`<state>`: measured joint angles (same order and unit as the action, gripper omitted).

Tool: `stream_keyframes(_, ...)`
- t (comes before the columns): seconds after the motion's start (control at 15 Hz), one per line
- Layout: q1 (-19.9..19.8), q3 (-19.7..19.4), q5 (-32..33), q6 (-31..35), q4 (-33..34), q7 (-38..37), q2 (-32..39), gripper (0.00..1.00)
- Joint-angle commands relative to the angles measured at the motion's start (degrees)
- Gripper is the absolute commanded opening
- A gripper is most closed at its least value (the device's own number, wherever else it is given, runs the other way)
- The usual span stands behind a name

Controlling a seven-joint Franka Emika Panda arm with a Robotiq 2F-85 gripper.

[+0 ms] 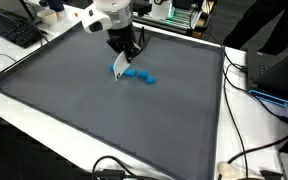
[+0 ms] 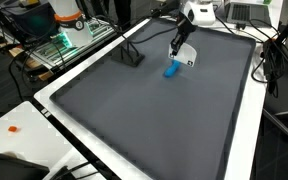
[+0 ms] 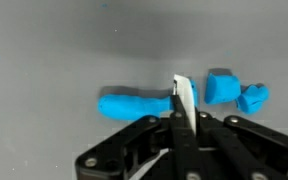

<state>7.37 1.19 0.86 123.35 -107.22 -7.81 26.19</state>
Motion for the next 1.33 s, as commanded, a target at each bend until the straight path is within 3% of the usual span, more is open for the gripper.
stream_keyframes(0.0,-0.1,-0.05,1.42,-0.09,0.36,-0.43,1.51,0.01)
stream_keyframes(1.27,0.01,0.53,2.7,0.63,-0.51,0.76,4.98,0.01)
